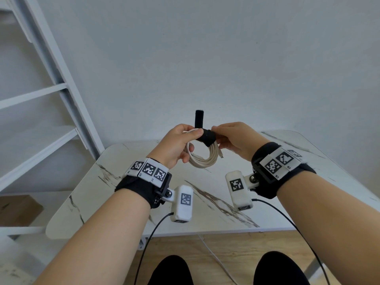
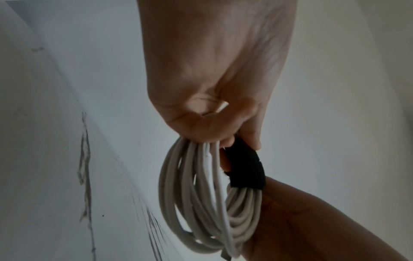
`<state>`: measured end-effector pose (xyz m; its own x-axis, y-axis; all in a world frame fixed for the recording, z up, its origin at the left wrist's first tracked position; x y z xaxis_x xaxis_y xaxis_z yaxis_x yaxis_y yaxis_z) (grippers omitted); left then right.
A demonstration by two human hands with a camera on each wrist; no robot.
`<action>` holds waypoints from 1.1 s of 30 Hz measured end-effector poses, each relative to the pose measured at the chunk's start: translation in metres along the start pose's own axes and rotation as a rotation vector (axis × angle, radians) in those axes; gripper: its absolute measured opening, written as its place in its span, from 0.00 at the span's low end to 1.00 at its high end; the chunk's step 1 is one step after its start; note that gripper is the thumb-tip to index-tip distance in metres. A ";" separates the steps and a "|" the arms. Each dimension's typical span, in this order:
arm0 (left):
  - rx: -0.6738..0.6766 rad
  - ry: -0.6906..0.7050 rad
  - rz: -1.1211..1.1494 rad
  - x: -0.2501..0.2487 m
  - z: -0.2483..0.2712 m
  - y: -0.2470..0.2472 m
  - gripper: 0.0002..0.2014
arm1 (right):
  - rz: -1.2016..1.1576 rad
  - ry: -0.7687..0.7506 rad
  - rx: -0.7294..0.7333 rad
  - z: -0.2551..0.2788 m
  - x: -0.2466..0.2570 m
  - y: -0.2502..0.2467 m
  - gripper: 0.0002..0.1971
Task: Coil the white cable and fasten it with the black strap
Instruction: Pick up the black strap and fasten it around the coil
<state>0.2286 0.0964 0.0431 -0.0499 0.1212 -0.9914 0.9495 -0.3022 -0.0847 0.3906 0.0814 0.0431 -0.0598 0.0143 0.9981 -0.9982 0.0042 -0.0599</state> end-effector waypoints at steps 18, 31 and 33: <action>-0.051 0.019 -0.101 0.004 -0.003 -0.006 0.21 | -0.034 0.000 0.119 0.005 0.001 0.005 0.11; 0.063 -0.035 -0.132 0.012 -0.005 -0.004 0.18 | 0.257 -0.148 -0.013 0.007 0.015 0.002 0.14; 0.064 -0.042 -0.138 0.015 -0.006 -0.004 0.19 | 0.314 -0.178 -0.038 0.008 0.017 0.003 0.09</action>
<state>0.2262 0.1049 0.0291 -0.1926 0.1265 -0.9731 0.9109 -0.3457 -0.2252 0.3863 0.0736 0.0598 -0.3668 -0.1540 0.9175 -0.9303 0.0642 -0.3612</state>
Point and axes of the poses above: each hand's wrist, its own z-axis away from the middle knuckle, its own y-axis out of the palm, x = y × z, the point moved 8 cm from there along -z, towards the middle knuckle, and after that the axes turned 3 degrees about y, right-handed, at the moved point
